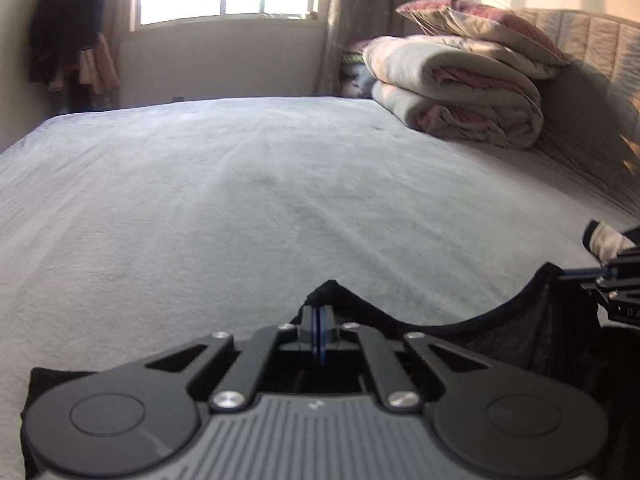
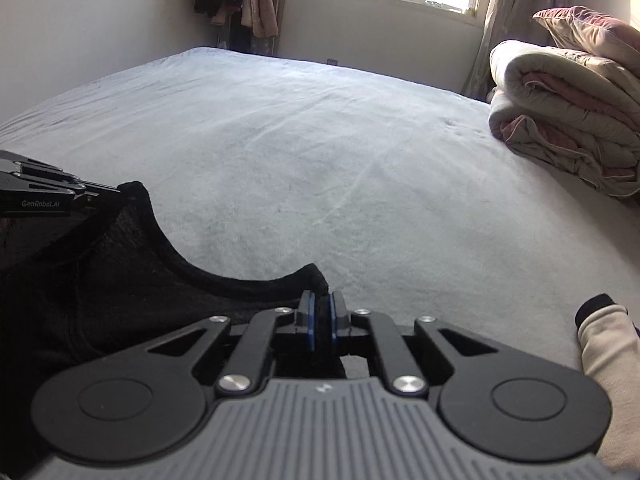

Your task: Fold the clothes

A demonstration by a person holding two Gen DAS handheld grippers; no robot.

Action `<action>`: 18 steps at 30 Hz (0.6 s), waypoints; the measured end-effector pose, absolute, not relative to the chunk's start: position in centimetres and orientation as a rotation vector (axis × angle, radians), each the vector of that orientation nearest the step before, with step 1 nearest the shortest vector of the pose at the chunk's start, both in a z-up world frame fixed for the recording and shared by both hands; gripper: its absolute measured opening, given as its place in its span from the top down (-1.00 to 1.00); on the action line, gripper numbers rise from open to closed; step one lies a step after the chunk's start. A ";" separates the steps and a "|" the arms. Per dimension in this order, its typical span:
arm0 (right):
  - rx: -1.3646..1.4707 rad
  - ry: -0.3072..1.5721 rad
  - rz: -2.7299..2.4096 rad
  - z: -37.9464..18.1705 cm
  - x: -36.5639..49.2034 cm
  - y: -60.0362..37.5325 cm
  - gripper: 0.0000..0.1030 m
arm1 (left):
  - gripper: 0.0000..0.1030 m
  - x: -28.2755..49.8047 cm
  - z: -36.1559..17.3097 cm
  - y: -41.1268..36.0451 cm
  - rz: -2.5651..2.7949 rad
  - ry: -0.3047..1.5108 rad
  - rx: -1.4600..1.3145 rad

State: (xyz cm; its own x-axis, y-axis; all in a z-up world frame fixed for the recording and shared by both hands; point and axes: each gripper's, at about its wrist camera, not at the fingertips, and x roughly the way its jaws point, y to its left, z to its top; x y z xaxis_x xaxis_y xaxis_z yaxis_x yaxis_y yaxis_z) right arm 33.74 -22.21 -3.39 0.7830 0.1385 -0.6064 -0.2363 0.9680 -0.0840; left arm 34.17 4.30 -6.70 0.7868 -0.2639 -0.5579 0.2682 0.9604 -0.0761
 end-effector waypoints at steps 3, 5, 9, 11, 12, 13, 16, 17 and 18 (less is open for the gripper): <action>-0.156 0.643 0.194 -3.9 35.2 -21.9 0.84 | 0.98 35.2 -7.4 4.6 -0.232 0.618 0.011; -0.155 0.664 0.193 -4.9 36.1 -21.5 0.84 | 0.98 35.8 -8.2 4.4 -0.208 0.639 0.024; -0.132 0.703 0.180 -6.8 37.2 -21.2 0.84 | 0.97 35.8 -10.0 4.1 -0.178 0.653 0.031; -0.114 0.709 0.176 -7.1 37.3 -21.4 0.82 | 0.95 35.8 -10.2 3.9 -0.166 0.647 0.025; -0.106 0.714 0.178 -6.9 37.3 -21.5 0.81 | 0.95 35.8 -10.2 3.9 -0.161 0.645 0.018; -0.098 0.720 0.180 -6.7 37.3 -21.7 0.78 | 0.95 35.8 -10.0 3.9 -0.155 0.646 0.009; -0.098 0.733 0.173 -5.9 37.2 -22.0 0.39 | 0.72 35.7 -9.4 3.8 -0.159 0.661 -0.011; -0.092 0.733 0.171 -5.5 36.9 -22.4 0.23 | 0.51 35.5 -9.1 3.7 -0.165 0.666 -0.015; -0.084 0.731 0.171 -5.1 36.6 -22.8 0.20 | 0.41 35.3 -8.9 3.5 -0.165 0.669 -0.018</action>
